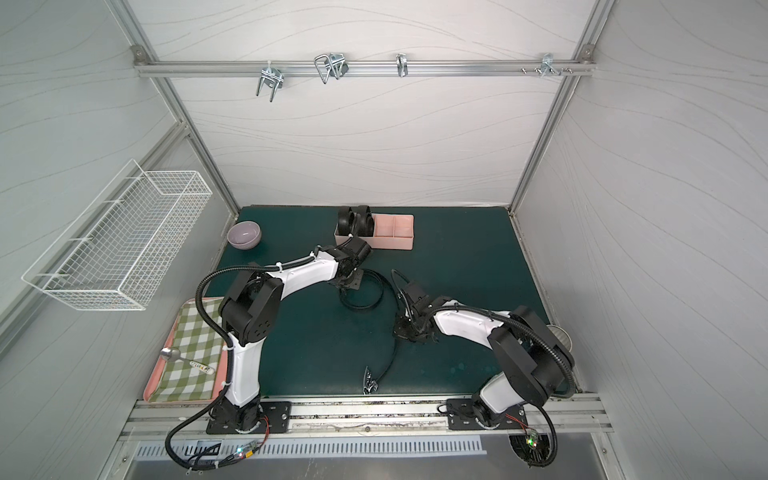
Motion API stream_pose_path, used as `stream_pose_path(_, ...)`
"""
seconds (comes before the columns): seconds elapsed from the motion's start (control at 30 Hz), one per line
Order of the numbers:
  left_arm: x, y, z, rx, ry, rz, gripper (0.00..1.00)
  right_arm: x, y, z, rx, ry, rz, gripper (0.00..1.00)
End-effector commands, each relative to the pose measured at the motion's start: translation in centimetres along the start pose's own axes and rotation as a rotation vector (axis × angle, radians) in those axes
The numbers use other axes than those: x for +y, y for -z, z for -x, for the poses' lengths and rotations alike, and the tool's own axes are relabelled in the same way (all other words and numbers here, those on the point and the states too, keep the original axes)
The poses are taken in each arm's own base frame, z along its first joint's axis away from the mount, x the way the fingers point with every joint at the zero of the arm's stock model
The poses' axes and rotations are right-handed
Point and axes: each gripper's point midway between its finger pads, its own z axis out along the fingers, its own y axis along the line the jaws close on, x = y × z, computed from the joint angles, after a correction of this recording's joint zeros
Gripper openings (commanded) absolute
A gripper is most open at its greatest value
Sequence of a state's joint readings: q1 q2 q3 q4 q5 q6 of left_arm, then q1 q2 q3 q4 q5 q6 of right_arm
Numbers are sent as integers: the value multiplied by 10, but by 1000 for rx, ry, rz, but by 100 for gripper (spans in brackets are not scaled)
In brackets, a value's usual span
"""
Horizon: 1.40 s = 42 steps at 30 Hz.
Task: Place the belts into the storage roll
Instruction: Roll the belt at the center of the board.
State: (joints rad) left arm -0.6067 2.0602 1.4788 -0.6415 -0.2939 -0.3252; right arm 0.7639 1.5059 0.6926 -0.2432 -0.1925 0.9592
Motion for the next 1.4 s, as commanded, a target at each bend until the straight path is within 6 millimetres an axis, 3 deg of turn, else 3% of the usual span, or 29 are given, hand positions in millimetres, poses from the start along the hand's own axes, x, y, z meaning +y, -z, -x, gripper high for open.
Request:
stream_pose_path(0.0,-5,-4,-18,81,45,-29,0,34,-10,15,-39,-125,131,15)
stream_pose_path(0.1,-11,-5,-28,124,90,-67,0,63,-14,8,27,5,202,22)
stream_pose_path(0.17,-15,-1,-33,145,119,-90,0,63,-7,4,21,81,197,30)
stream_pose_path(0.33,-22,18,-42,144,190,-141,0,45,43,8,-216,400,124,62)
stream_pose_path(0.47,-23,27,-48,153,238,-92,0,57,77,22,-447,646,134,89)
stream_pose_path(0.5,-24,30,-47,147,236,-77,0,62,80,26,-480,688,136,90)
stream_pose_path(0.6,-27,37,-43,128,252,-22,0,77,81,36,-481,783,137,86)
stream_pose_path(0.77,-45,42,-37,159,333,-82,0,97,70,37,-400,843,252,77)
stream_pose_path(1.1,-68,45,-35,224,374,-149,0,104,37,44,-354,860,292,62)
stream_pose_path(1.37,-73,46,-38,249,377,-170,0,102,20,56,-390,844,256,56)
